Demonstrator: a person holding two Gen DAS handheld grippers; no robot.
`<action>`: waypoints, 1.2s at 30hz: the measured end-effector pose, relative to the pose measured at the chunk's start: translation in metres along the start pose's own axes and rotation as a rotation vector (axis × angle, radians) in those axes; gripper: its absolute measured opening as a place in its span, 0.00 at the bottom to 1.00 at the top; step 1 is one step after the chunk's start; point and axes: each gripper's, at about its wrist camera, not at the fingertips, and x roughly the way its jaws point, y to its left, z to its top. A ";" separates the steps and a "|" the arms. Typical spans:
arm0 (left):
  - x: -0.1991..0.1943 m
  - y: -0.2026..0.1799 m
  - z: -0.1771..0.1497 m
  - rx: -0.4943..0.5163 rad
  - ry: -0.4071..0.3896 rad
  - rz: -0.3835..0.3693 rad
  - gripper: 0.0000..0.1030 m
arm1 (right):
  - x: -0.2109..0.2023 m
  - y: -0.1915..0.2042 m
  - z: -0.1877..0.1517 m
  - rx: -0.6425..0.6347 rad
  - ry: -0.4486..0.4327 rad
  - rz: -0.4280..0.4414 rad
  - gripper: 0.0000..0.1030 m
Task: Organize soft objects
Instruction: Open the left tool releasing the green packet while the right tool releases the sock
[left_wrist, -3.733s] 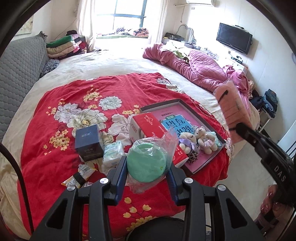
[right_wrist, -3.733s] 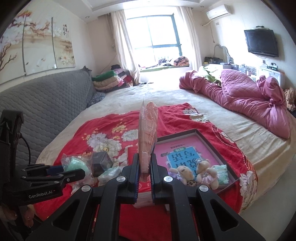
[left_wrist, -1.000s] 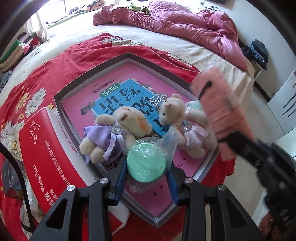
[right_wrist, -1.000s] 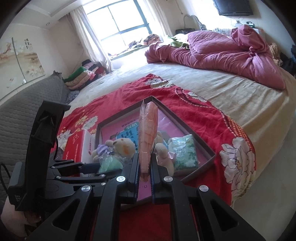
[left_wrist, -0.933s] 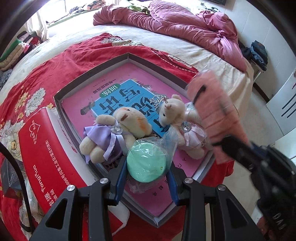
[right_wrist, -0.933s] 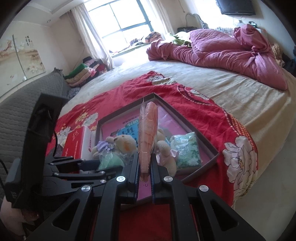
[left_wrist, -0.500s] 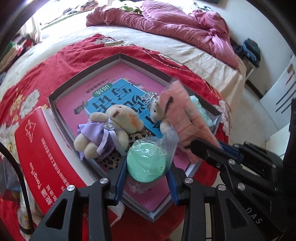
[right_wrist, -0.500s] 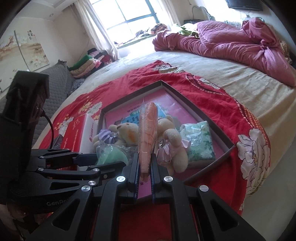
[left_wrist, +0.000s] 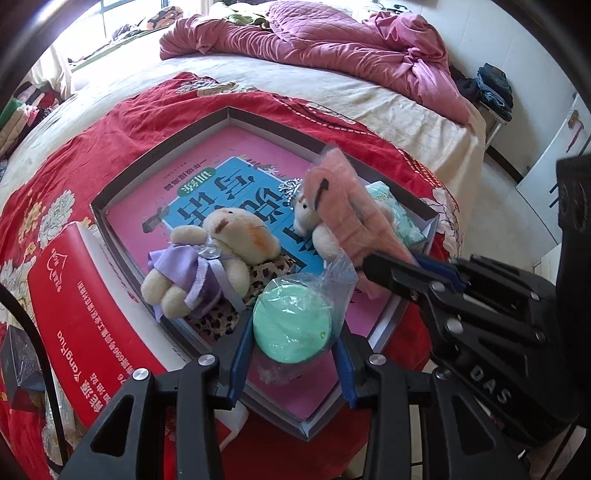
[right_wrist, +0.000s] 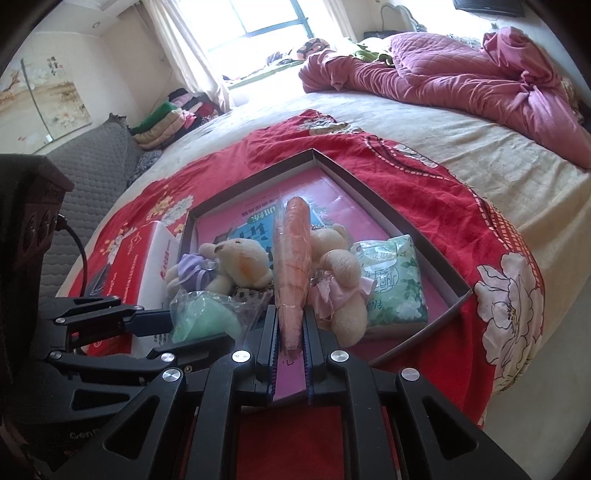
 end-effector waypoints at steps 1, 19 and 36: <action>0.000 -0.001 0.000 0.003 0.000 0.001 0.39 | 0.000 -0.002 0.001 0.006 -0.002 0.000 0.14; 0.008 -0.014 -0.001 0.037 0.018 -0.001 0.40 | -0.009 -0.021 0.009 0.078 -0.040 -0.008 0.33; 0.008 -0.018 0.000 0.023 0.020 -0.021 0.51 | -0.029 -0.033 0.011 0.124 -0.091 -0.064 0.47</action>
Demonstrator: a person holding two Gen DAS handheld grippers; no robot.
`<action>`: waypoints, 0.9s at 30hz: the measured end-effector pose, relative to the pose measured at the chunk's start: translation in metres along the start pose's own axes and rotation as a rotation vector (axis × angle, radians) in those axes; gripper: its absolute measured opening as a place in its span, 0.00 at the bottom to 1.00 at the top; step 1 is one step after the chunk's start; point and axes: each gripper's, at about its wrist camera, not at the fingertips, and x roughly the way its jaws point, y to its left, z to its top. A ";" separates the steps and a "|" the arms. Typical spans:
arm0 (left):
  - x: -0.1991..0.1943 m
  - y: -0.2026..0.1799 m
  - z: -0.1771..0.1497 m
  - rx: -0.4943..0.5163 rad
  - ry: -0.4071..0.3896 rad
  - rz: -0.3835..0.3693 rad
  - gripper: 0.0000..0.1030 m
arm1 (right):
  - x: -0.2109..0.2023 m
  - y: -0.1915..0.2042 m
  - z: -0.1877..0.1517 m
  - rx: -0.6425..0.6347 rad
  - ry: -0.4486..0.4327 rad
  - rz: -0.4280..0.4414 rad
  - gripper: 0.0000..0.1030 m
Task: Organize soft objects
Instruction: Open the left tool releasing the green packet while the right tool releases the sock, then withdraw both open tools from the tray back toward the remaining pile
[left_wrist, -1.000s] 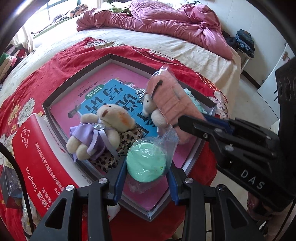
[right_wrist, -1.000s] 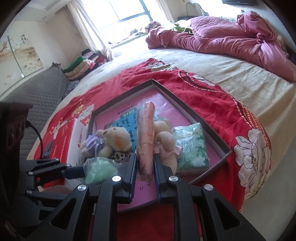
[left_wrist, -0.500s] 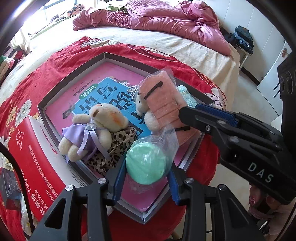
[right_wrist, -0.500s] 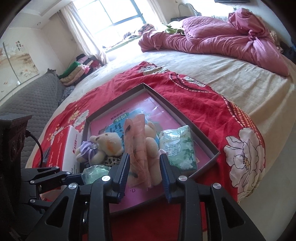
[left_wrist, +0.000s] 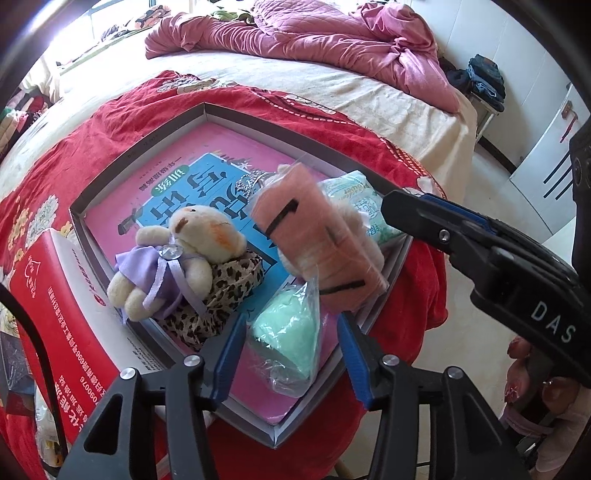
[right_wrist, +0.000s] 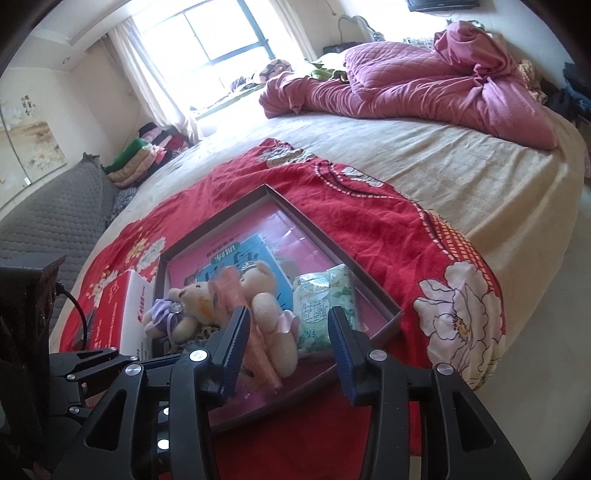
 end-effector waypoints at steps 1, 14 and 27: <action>0.000 0.000 0.000 0.000 -0.001 0.001 0.51 | -0.001 0.000 0.000 0.002 -0.001 0.000 0.48; -0.011 0.014 0.000 -0.055 -0.028 -0.035 0.64 | -0.016 -0.003 0.003 0.034 -0.027 0.011 0.52; -0.029 0.026 -0.002 -0.101 -0.072 -0.024 0.69 | -0.024 0.008 0.006 0.007 -0.034 -0.013 0.56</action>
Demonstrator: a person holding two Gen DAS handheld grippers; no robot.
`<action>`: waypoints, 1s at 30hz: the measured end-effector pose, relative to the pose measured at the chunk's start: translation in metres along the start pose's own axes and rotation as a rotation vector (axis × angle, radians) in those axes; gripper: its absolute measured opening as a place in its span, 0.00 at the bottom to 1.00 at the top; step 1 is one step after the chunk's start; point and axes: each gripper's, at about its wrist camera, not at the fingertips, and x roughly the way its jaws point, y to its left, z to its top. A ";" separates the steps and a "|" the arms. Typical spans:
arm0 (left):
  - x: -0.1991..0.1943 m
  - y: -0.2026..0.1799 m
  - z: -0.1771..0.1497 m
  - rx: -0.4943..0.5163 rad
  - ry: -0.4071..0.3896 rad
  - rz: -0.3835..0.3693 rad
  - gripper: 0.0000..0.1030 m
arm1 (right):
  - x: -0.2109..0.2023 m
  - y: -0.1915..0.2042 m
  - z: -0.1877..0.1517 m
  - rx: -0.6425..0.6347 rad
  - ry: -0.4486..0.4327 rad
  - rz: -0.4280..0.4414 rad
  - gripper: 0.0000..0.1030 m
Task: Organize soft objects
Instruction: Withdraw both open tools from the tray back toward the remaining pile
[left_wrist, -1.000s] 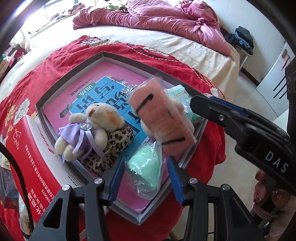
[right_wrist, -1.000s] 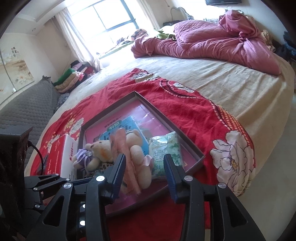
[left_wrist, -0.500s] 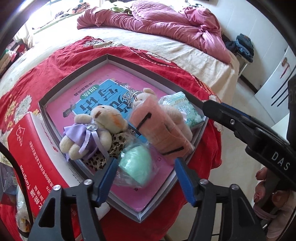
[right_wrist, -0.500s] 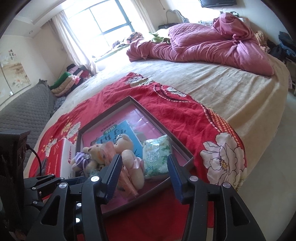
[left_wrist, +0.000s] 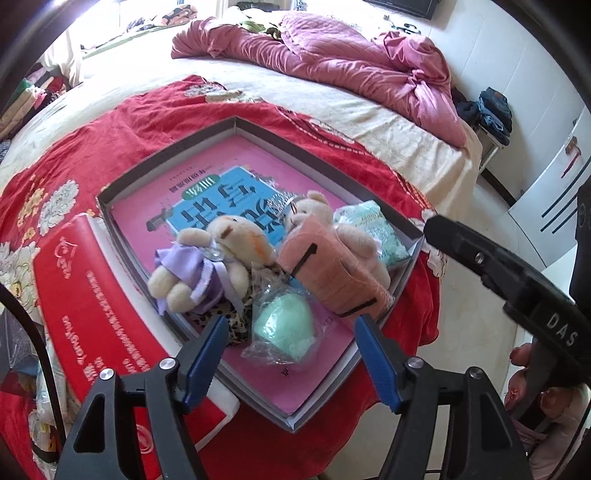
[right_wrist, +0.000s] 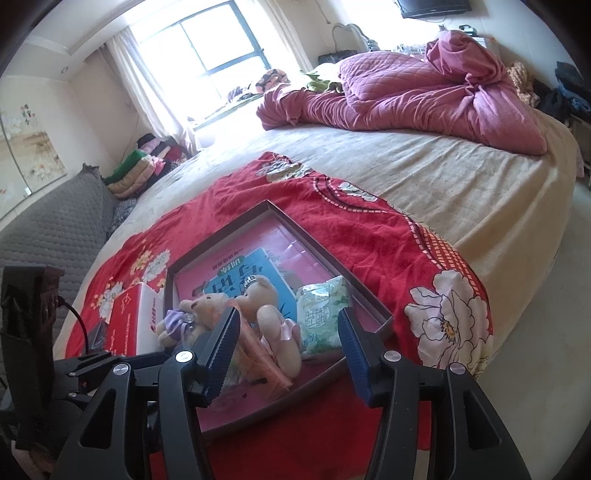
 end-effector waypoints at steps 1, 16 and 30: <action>-0.003 0.001 0.001 -0.004 -0.006 0.002 0.69 | -0.001 0.001 0.000 -0.003 -0.001 -0.004 0.56; -0.032 0.007 -0.007 -0.024 -0.055 0.021 0.77 | -0.018 0.015 0.002 -0.058 -0.031 -0.093 0.71; -0.060 0.024 -0.021 -0.055 -0.084 0.088 0.82 | -0.026 0.031 -0.003 -0.083 -0.035 -0.169 0.71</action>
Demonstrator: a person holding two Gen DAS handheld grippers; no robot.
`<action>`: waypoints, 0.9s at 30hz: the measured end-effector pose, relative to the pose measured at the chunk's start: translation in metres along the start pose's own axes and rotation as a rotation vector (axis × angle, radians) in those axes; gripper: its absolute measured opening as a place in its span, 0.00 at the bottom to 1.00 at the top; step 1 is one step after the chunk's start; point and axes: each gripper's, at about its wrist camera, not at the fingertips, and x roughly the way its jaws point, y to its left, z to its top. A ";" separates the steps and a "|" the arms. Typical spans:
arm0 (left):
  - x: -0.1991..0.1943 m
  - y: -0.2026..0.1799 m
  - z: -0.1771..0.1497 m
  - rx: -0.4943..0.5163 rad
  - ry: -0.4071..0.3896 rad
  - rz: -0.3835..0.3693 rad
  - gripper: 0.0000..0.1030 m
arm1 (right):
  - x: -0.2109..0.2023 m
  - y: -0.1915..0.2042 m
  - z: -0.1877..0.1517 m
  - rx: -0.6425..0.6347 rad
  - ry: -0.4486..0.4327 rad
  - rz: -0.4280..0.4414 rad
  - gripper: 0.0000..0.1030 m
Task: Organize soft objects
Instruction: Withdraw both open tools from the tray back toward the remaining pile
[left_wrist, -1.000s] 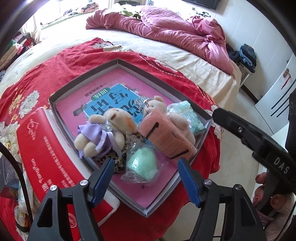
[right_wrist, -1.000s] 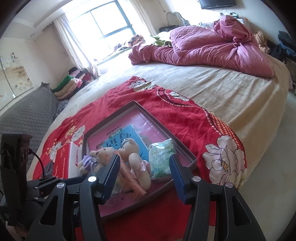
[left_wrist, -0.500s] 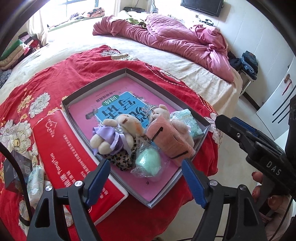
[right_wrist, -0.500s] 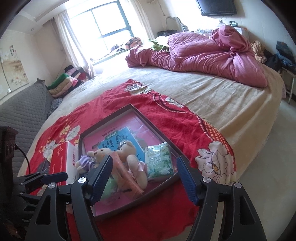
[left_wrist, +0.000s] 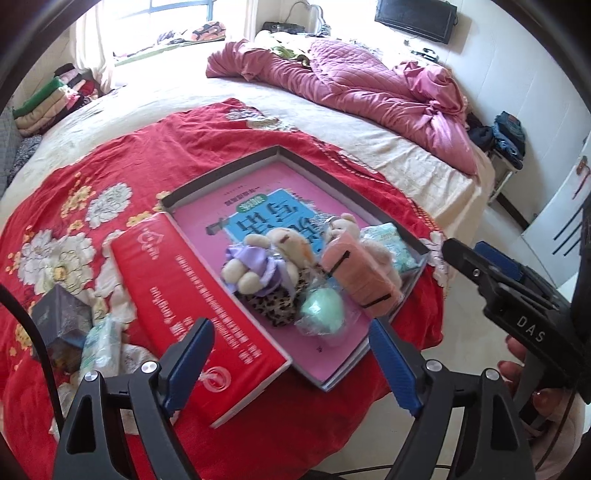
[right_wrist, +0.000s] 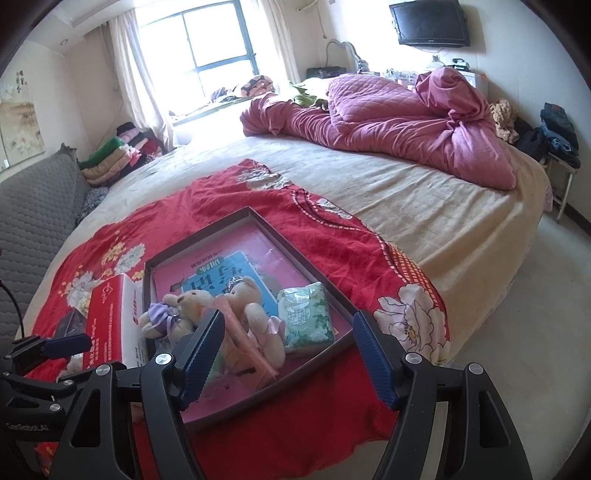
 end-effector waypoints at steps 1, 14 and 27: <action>-0.002 0.001 -0.001 -0.001 0.000 0.013 0.82 | -0.001 0.001 0.000 -0.002 0.001 -0.005 0.71; -0.028 0.013 -0.015 -0.028 -0.022 0.040 0.83 | -0.018 0.026 0.002 -0.097 -0.029 -0.079 0.71; -0.060 0.042 -0.026 -0.091 -0.055 0.076 0.83 | -0.040 0.055 0.005 -0.129 -0.052 -0.029 0.71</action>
